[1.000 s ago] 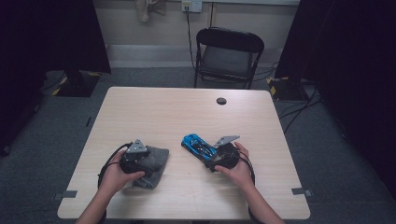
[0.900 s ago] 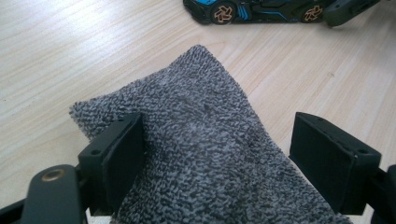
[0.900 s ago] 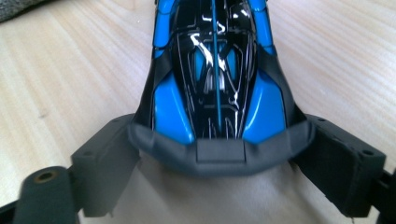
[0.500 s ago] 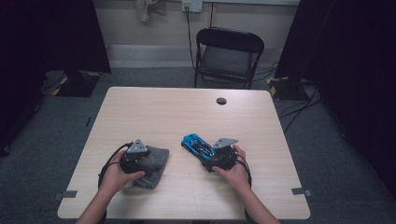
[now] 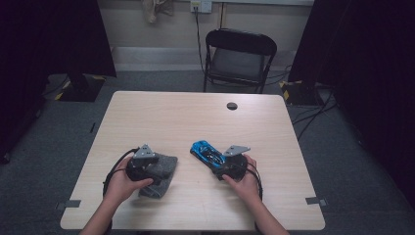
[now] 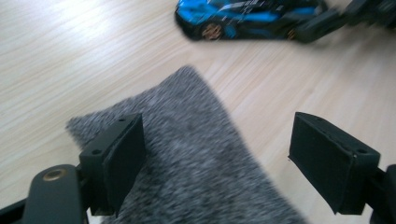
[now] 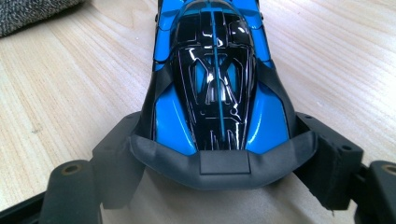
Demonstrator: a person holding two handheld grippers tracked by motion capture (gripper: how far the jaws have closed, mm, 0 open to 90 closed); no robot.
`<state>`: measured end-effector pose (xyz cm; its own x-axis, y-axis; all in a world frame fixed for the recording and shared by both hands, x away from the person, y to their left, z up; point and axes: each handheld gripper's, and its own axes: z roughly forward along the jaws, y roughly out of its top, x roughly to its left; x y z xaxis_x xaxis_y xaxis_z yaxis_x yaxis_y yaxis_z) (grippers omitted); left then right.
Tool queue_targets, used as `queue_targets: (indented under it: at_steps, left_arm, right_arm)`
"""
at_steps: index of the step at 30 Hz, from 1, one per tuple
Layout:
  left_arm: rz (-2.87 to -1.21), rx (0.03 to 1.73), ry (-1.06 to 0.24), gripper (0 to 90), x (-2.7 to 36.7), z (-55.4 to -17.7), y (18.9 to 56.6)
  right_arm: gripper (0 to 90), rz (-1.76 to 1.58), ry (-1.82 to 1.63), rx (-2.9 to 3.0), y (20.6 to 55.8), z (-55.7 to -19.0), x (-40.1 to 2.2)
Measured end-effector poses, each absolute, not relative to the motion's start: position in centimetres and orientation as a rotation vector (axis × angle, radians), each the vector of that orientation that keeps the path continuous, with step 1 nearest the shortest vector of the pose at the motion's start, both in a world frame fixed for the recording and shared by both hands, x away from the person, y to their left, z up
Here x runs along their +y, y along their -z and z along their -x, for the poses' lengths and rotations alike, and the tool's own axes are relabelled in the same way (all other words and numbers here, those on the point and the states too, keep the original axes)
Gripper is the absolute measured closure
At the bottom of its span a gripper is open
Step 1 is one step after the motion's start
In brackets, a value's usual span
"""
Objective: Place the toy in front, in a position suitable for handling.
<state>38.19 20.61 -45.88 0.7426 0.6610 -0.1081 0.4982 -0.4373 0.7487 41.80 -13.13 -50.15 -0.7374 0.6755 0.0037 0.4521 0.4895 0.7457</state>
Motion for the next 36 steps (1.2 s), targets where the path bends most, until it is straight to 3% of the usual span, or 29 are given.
queue_targets:
  at_steps: [7, 10, 13, 16, 25, 29, 36]
  left_arm:
    - [-2.140, 0.931, -0.322, 16.1, 20.2, -38.7, 46.8]
    - [-2.147, 0.945, -0.353, 21.7, 20.1, -38.7, 47.5]
    - [-2.193, 1.001, -0.339, 17.6, 19.9, -38.5, 48.3]
    - [-2.275, 0.924, -0.410, 14.2, 19.5, -38.0, 48.9]
    - [-2.246, 0.934, -0.406, 15.7, 19.7, -38.0, 49.2]
    - [-2.244, 0.952, -0.406, 21.2, 19.8, -38.0, 49.0]
    - [-2.243, 0.933, -0.426, 45.4, 20.4, -38.0, 48.7]
  right_arm:
    - [24.1, -0.954, -1.097, 2.447, 50.2, -41.8, -13.1]
    - [24.0, -0.955, -1.097, 2.447, 50.2, -41.8, -13.1]
    - [24.0, -0.954, -1.098, 2.447, 50.2, -41.8, -13.1]
    - [24.1, -0.955, -1.098, 2.447, 50.2, -41.8, -13.1]
    - [24.0, -0.959, -1.098, 2.445, 50.2, -41.8, -13.1]
    - [24.1, -0.959, -1.098, 2.444, 50.2, -41.8, -13.1]
    - [24.1, -0.964, -1.096, 2.442, 50.2, -41.7, -13.1]
